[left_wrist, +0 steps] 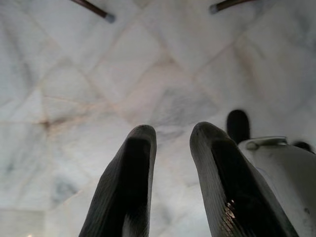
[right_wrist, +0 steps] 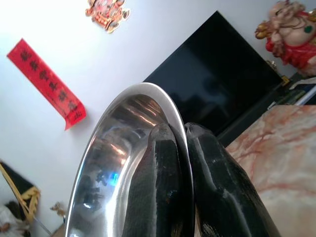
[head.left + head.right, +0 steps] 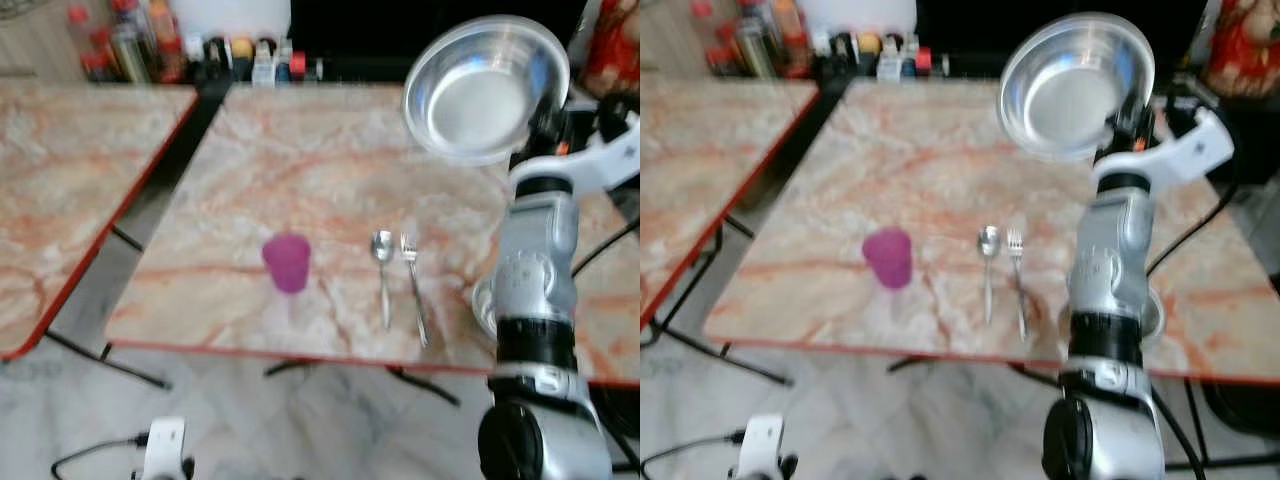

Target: Setting the table

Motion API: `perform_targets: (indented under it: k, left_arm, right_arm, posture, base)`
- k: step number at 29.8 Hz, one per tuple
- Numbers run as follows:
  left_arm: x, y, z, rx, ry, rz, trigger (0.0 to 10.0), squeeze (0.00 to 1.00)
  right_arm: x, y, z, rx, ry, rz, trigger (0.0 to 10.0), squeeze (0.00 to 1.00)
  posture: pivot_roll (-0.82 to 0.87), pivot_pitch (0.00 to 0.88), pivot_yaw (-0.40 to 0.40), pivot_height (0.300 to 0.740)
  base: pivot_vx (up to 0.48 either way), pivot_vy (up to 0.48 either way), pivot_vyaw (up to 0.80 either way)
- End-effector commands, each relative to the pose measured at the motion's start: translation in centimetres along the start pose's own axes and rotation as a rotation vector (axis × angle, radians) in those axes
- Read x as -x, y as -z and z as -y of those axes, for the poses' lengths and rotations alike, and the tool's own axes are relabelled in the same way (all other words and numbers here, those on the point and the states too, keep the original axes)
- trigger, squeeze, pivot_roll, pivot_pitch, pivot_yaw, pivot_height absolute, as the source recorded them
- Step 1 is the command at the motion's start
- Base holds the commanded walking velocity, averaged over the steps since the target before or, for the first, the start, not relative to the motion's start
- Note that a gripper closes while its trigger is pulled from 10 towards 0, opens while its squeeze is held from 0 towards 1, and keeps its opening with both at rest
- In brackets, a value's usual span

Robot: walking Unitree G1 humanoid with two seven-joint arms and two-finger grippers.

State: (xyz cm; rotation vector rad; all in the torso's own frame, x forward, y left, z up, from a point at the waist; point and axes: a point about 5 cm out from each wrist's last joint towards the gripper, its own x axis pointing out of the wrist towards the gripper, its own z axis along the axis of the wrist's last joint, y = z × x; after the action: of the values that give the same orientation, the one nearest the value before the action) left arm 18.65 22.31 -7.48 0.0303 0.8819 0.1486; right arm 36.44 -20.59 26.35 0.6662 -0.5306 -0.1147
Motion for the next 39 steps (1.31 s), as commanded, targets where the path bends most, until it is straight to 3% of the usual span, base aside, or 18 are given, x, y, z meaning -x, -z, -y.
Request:
perform_targets:
  k: [1,26,34,39]
  left_arm:
    - [0.1,0.6,0.0,0.008,-0.003,-0.022,10.0,0.0]
    - [0.1,0.4,-0.4,0.021,-0.019,-0.007,10.0,0.0]
    - [0.1,0.5,-0.1,0.027,-0.015,-0.008,10.0,0.0]
    - [0.1,0.4,0.1,0.03,-0.01,-0.005,10.0,0.0]
  right_arm:
    - [0.0,-1.1,0.0,-0.017,-0.002,0.052,10.0,0.0]
    - [0.3,-0.3,-1.5,-0.038,-0.058,0.028,10.0,0.0]
    - [0.4,-0.3,-1.4,-0.024,-0.062,0.016,10.0,0.0]
    - [0.7,1.0,-0.8,0.007,-0.058,-0.035,10.0,0.0]
  posture:
    - [-0.06,0.1,0.045,0.74]
    - [-0.04,0.132,0.038,0.74]
    - [-0.05,0.123,0.033,0.74]
    - [-0.04,0.116,0.028,0.74]
  base:
    - [0.0,0.48,0.0]
    - [0.0,0.48,0.0]
    - [0.0,0.48,0.0]
    - [0.0,0.48,0.0]
